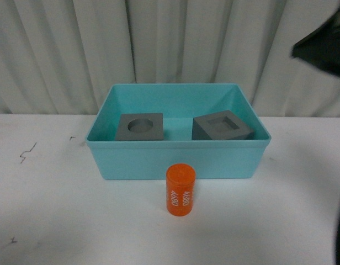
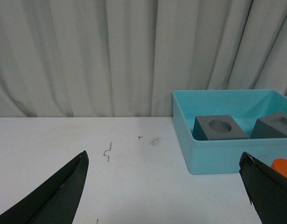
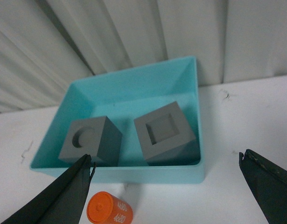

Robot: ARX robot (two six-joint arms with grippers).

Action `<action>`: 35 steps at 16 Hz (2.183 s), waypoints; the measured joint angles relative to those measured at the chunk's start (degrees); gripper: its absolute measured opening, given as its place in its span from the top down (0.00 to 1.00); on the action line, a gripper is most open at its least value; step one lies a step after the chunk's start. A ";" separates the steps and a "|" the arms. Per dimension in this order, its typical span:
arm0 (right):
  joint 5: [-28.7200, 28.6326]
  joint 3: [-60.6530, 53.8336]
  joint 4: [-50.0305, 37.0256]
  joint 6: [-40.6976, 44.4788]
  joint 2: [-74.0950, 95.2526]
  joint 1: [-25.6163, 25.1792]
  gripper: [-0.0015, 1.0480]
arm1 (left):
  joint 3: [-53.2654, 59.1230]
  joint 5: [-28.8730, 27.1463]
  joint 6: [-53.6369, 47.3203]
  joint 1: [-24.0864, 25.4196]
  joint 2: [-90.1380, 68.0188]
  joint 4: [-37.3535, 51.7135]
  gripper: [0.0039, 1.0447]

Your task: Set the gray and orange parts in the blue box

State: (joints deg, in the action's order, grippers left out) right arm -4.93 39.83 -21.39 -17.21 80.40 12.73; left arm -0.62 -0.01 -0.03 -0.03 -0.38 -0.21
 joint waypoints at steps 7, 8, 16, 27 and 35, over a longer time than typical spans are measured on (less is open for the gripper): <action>-4.42 24.06 22.53 2.54 24.81 10.88 0.06 | 0.00 0.00 0.00 0.00 0.00 0.00 0.06; -4.98 24.81 24.06 3.08 25.57 11.93 0.06 | 0.00 0.00 0.00 0.00 0.00 0.00 0.06; -2.45 31.80 32.68 10.29 34.56 15.69 0.06 | 0.00 0.02 0.00 0.00 0.02 0.00 0.06; -3.65 31.95 30.08 11.10 38.38 14.19 0.06 | 0.00 0.00 0.00 0.00 0.00 0.00 0.06; -3.50 31.52 30.77 11.43 36.74 14.84 0.55 | 0.00 0.02 0.00 0.00 0.00 0.00 0.06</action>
State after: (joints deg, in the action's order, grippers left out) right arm -8.43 71.35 9.39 -5.78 117.14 27.57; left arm -0.62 0.01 -0.03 -0.03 -0.38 -0.21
